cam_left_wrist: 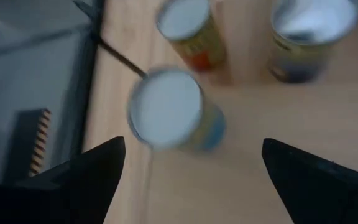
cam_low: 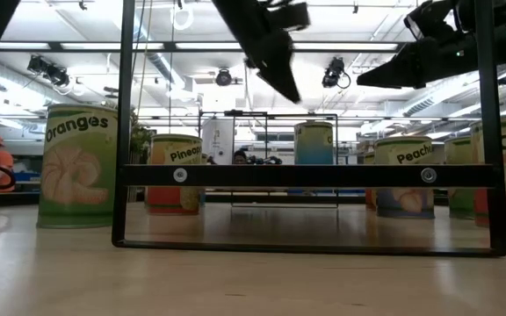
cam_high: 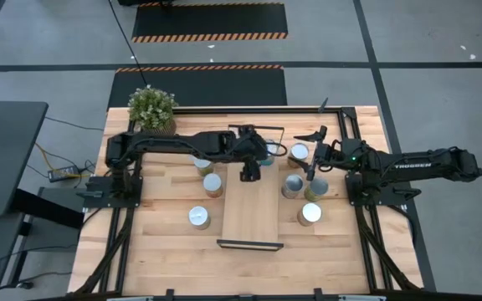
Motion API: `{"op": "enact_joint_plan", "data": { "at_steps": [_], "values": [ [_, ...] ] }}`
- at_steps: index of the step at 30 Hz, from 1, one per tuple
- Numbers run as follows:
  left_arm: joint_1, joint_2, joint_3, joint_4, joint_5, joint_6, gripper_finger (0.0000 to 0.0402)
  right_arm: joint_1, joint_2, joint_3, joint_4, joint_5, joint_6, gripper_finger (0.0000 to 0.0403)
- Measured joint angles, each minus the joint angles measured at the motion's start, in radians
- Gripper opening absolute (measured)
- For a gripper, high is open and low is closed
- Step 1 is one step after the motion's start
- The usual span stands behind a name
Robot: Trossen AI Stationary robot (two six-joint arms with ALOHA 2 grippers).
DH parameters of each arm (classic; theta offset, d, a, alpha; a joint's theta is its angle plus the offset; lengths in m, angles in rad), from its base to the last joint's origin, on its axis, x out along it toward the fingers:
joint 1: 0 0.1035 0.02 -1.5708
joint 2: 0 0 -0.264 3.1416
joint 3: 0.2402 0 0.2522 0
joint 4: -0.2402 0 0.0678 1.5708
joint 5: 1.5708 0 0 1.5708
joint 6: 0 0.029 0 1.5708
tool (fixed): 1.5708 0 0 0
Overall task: Pick and place cans onto a shelf
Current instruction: Put the top canned oranges on the shelf
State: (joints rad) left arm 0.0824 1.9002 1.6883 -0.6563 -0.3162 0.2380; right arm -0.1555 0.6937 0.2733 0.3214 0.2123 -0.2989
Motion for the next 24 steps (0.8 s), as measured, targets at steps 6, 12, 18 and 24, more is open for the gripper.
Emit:
{"op": "enact_joint_plan", "data": {
  "at_steps": [6, 12, 18, 24],
  "values": [
    [0.013, -0.126, -0.063, -0.061, 0.07, -0.111, 0.0385, 0.002, 0.0, 0.0, 0.0, -0.003, 0.0, 0.0346],
    [0.02, -0.293, -0.346, 0.054, 0.037, -0.184, 0.0384, 0.018, 0.0, 0.0, 0.02, -0.006, 0.0, 0.0346],
    [0.098, -0.469, -0.564, 0.106, 0.03, -0.298, 0.0384, 0.031, 0.0, 0.0, 0.046, -0.015, 0.0, 0.0346],
    [0.237, -0.565, -0.685, 0.069, 0.031, -0.479, 0.0384, 0.032, 0.001, 0.0, 0.063, -0.024, 0.004, 0.0346]
  ]
}}
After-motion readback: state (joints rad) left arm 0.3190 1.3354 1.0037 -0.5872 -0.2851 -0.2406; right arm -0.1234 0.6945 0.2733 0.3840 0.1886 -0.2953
